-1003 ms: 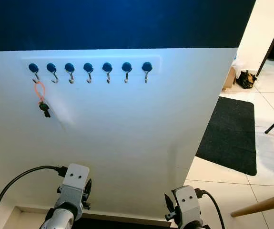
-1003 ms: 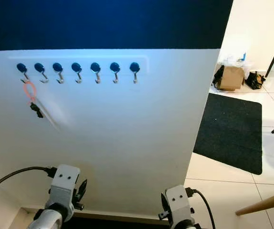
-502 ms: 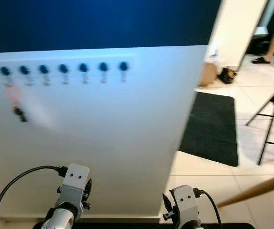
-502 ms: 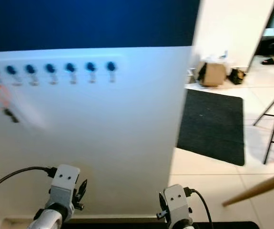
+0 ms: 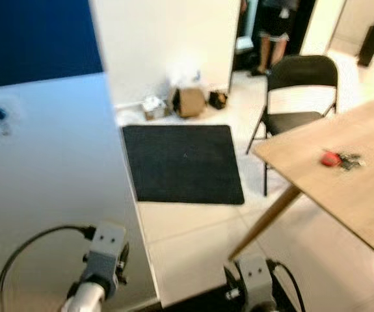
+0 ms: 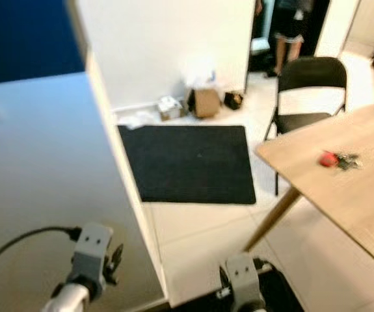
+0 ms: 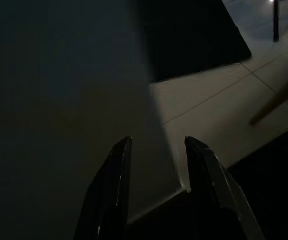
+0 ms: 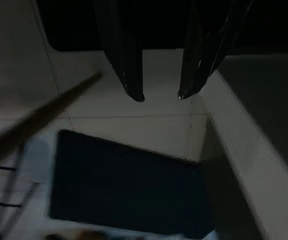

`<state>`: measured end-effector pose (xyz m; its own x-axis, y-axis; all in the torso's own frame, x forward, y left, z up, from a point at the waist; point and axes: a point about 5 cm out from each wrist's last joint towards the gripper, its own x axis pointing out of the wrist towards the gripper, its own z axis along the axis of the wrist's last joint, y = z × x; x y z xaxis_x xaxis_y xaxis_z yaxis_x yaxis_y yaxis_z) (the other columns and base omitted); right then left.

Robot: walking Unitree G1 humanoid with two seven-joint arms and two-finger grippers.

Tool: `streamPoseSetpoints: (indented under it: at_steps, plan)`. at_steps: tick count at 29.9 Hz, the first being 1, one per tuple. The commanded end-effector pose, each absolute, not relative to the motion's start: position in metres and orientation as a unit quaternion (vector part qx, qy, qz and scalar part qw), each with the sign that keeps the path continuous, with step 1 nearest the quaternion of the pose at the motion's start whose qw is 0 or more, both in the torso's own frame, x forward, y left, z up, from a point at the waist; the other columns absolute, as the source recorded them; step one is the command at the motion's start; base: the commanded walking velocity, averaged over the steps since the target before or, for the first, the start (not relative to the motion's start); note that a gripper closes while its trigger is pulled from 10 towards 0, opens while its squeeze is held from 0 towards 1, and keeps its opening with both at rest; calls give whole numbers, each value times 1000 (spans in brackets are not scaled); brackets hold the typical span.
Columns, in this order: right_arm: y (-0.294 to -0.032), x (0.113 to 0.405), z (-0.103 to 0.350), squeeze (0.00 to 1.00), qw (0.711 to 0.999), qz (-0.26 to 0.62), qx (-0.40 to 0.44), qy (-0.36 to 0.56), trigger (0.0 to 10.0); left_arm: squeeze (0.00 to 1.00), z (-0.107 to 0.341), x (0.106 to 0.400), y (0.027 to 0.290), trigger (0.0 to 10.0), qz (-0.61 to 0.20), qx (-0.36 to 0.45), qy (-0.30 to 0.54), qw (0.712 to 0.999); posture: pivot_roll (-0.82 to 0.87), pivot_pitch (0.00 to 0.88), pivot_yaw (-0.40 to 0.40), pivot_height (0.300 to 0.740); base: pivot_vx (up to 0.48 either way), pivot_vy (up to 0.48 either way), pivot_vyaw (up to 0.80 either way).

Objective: Hang keys on a hook

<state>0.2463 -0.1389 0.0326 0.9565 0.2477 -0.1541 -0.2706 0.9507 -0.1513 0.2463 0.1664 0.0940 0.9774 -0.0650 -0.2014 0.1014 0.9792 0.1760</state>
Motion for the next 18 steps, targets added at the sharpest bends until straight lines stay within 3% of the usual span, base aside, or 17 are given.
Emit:
streamPoseSetpoints:
  at_steps: [1,18]
  plan:
    - [-140,242,27,0,985,132,-82,78,10000,0,92,245,168,10000,-41,103,102,989,96,172,74,740,0,0,-788]
    - [-140,240,27,0,985,128,-82,80,10000,0,92,244,166,10000,-43,102,105,988,94,183,78,740,0,0,-711]
